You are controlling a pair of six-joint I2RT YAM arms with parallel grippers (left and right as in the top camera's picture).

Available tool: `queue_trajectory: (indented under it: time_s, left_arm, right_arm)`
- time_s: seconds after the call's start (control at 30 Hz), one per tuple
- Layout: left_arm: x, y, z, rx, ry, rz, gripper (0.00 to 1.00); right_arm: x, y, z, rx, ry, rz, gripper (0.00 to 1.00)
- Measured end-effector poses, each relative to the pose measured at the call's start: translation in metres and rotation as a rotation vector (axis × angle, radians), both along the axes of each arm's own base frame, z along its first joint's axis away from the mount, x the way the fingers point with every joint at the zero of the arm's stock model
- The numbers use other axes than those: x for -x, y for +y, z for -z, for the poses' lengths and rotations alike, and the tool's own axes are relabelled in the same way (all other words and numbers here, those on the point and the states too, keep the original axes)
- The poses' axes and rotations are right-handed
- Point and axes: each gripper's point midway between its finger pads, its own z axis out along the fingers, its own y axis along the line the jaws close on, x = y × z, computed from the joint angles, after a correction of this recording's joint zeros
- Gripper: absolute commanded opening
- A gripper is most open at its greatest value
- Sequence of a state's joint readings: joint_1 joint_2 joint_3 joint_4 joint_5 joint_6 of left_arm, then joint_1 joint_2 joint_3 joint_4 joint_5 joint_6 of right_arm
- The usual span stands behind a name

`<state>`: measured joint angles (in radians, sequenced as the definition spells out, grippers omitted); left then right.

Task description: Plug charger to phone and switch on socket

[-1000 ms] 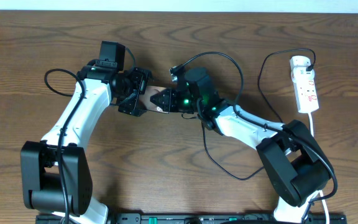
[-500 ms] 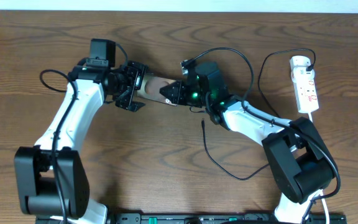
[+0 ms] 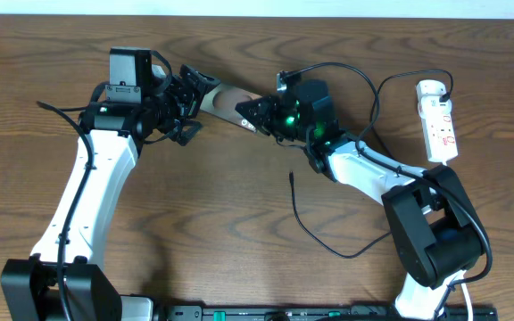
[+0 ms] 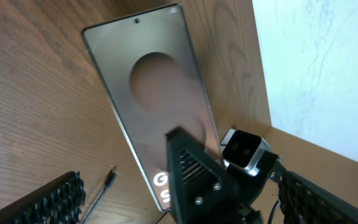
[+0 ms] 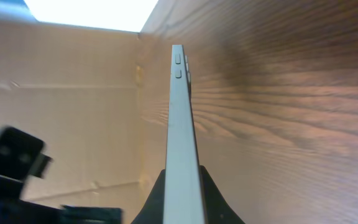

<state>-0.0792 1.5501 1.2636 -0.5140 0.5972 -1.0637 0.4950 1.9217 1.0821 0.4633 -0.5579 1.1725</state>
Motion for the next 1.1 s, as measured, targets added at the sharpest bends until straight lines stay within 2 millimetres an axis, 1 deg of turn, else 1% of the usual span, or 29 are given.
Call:
queue_trajectory:
  time_s: [0.17, 0.37, 0.5, 0.7, 0.8, 0.9, 1.1]
  left_arm:
    - [-0.003, 0.0, -0.003, -0.013, -0.035, 0.019, 0.94]
    - [-0.011, -0.001, -0.01, -0.023, -0.097, 0.035, 0.94]
    - [-0.018, -0.001, -0.016, -0.03, -0.147, 0.045, 0.94]
    - [-0.03, -0.002, -0.03, -0.04, -0.246, 0.058, 0.94]
    - [-0.036, -0.003, -0.037, -0.04, -0.289, 0.059, 0.94]
    - [-0.043, -0.003, -0.047, -0.038, -0.343, 0.058, 0.94]
    - [-0.051, -0.004, -0.059, -0.036, -0.413, 0.057, 0.94]
  right_arm:
    - [-0.007, 0.002, -0.017, -0.117, 0.073, 0.058, 0.01]
    - [-0.012, 0.005, -0.043, -0.261, 0.123, 0.092, 0.01]
    - [-0.013, 0.006, -0.055, -0.333, 0.154, 0.099, 0.01]
    - [-0.009, 0.013, -0.083, -0.444, 0.14, 0.077, 0.01]
    - [-0.004, 0.019, -0.091, -0.475, 0.135, 0.058, 0.01]
    - [0.001, 0.024, -0.096, -0.491, 0.138, 0.041, 0.01]
    - [0.004, 0.027, -0.104, -0.515, 0.118, 0.024, 0.01]
